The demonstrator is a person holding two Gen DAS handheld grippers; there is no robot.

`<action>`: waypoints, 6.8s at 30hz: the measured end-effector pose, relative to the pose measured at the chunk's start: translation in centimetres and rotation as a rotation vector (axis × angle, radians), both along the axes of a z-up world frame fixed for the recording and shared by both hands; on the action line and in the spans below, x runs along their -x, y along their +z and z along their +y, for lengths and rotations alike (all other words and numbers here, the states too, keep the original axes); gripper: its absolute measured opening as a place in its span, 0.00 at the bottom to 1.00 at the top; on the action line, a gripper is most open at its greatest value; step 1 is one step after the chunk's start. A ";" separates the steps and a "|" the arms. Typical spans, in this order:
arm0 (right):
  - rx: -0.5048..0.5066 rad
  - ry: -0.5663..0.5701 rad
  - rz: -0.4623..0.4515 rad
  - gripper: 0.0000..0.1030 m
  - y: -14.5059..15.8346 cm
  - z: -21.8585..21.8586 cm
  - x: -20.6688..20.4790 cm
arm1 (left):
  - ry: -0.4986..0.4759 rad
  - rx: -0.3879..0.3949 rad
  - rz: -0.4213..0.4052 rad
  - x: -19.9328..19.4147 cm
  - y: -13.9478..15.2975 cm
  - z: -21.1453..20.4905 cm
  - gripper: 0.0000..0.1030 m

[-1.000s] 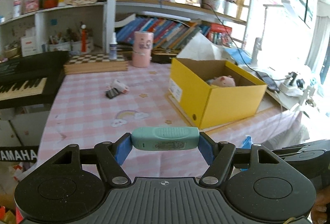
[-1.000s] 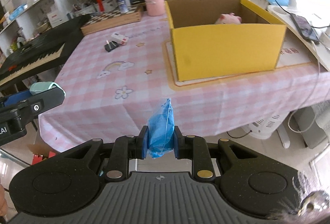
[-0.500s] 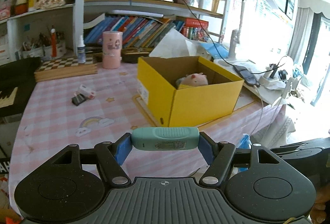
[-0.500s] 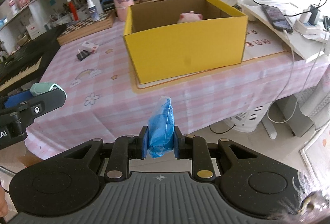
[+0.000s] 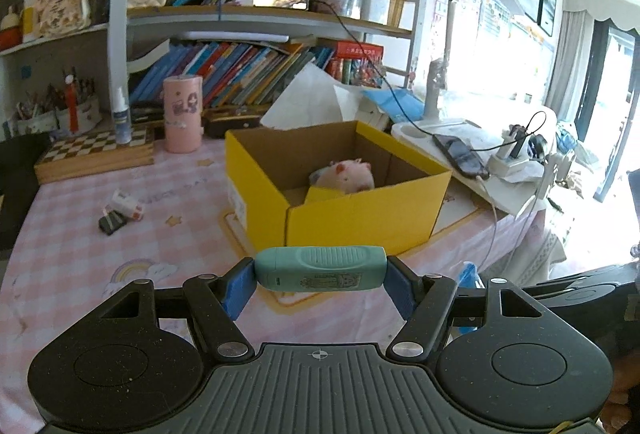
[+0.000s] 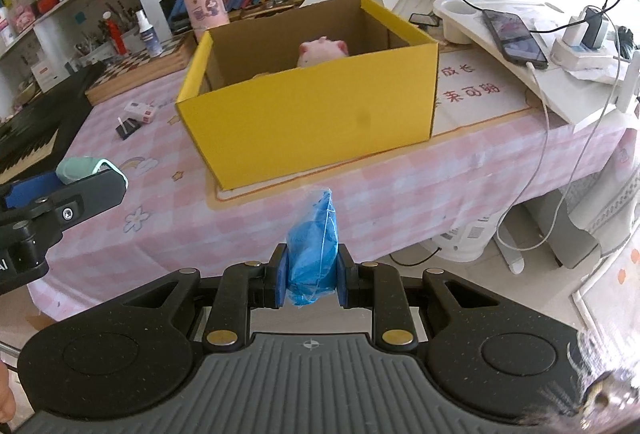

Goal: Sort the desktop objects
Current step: 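Carry the mint-green block and blue bag with both tools toward the yellow box, then open the left tool to drop the block while the right tool drops the blue bag into the box, then withdraw both tools from the yellow box back over the table, then reach the left tool to the black binder clip while the right tool approaches the white card box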

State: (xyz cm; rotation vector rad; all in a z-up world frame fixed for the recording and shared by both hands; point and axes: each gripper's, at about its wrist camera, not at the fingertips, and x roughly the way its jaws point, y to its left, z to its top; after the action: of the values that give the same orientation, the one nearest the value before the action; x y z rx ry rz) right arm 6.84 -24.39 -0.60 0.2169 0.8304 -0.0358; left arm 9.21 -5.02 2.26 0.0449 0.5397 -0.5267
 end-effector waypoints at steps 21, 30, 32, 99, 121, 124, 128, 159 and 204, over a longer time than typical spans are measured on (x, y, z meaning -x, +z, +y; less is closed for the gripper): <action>0.016 0.067 -0.132 0.21 2.9 -7.3 -7.3 | 0.045 -0.027 -0.082 -6.2 0.6 -8.0 0.68; 0.002 0.129 -0.189 0.21 4.3 -9.5 -11.4 | 0.065 -0.067 -0.070 -9.4 -0.1 -11.7 0.68; 0.008 0.142 -0.198 0.21 4.5 -9.8 -12.5 | 0.064 -0.076 -0.040 -10.3 -0.6 -12.3 0.68; 0.148 0.456 -0.200 0.77 3.7 -7.7 -24.1 | 0.431 -0.087 0.030 -11.1 0.2 -8.2 0.74; 0.114 0.054 -0.210 0.91 1.0 -7.3 -11.0 | 0.392 -0.075 0.076 -6.1 -1.5 -3.7 0.74; 0.119 0.047 -0.197 0.91 0.9 -6.2 -9.8 | 0.361 -0.073 0.069 -5.3 -1.4 -3.1 0.74; 0.113 0.039 -0.169 0.91 0.7 -5.0 -8.3 | 0.371 -0.082 0.097 -4.4 -1.7 -1.7 0.74; 0.179 0.192 -0.176 0.90 -0.4 7.7 0.6 | 0.472 -0.146 0.154 3.7 -2.7 8.8 0.75; 0.136 0.402 -0.158 0.68 -1.1 16.9 -3.7 | 0.531 -0.075 0.136 1.3 -3.1 15.8 0.74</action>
State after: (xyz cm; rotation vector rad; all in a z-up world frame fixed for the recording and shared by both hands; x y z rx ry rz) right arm 10.53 -7.51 -1.72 -0.0774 0.6990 0.2975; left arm 7.87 10.73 -0.82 -0.0630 0.6748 0.0094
